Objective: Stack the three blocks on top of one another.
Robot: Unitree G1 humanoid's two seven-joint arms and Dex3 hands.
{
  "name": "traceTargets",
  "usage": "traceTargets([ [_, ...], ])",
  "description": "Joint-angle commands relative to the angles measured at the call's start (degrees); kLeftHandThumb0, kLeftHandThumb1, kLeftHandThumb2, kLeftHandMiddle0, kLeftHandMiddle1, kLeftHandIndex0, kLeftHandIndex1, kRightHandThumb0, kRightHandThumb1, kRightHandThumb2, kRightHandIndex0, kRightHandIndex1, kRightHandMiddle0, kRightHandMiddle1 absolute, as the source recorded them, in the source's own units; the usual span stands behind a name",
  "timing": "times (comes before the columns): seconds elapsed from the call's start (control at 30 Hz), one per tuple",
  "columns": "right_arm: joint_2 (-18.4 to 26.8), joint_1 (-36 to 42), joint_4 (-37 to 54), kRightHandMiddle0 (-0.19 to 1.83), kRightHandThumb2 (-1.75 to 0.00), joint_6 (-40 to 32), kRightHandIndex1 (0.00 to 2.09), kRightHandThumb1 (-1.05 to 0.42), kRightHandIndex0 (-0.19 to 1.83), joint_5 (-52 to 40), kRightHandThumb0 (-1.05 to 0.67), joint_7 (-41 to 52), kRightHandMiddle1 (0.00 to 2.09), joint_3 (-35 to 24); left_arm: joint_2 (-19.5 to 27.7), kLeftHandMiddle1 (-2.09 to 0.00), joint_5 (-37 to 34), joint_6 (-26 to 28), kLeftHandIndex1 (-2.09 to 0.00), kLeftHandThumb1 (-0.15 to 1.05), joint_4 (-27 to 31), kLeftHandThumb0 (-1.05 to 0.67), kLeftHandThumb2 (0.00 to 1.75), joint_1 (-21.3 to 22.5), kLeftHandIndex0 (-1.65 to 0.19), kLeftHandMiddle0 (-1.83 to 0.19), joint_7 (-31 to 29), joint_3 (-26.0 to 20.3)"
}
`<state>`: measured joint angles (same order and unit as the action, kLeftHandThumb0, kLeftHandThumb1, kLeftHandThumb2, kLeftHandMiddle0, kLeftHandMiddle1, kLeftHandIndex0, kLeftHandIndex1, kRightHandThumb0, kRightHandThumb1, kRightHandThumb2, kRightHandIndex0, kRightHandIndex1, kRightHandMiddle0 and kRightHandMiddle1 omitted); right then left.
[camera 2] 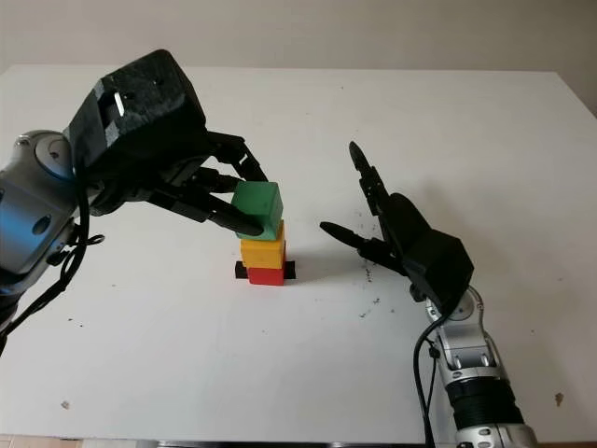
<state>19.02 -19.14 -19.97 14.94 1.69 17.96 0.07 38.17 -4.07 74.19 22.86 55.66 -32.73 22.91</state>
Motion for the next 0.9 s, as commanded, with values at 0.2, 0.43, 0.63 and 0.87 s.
traceTargets([
  [0.2, 0.09, 0.45, 1.10, -0.11, -0.11, 0.21, 0.03, -1.05, -0.19, -0.31, -0.68, 0.00, 0.05, -0.40, -0.09, -0.06, -0.54, 0.65, -1.63, 1.02, -0.06, -0.30, 0.05, 0.16, -0.22, -0.27, 0.13, 0.57],
  [0.43, -0.09, 0.47, 1.49, -0.11, -0.11, -0.79, 0.03, -1.05, -0.19, -0.83, -0.69, 0.44, 0.05, -0.41, 0.28, -0.07, -1.29, -0.10, -1.63, 1.01, 0.25, -0.32, 0.05, -0.41, -0.20, -0.27, -0.15, 0.28],
  [0.63, 0.15, 0.41, 1.39, -0.12, -0.11, -0.58, 0.01, -1.05, -0.19, -0.77, -0.68, 0.68, 0.05, -0.31, 0.80, -0.06, -1.44, -0.31, -1.64, 1.01, 0.51, -0.32, 0.05, -0.18, -0.19, -0.26, -0.21, 0.81],
  [0.87, 0.07, 0.52, 1.83, -0.11, -0.12, -0.99, 0.02, -1.05, -0.19, -0.02, -0.69, 0.08, 0.05, -0.23, 1.72, -0.05, -1.09, -2.25, -1.66, 1.00, 0.42, -0.34, 0.05, -0.30, -0.20, -0.25, -1.01, 1.56],
])
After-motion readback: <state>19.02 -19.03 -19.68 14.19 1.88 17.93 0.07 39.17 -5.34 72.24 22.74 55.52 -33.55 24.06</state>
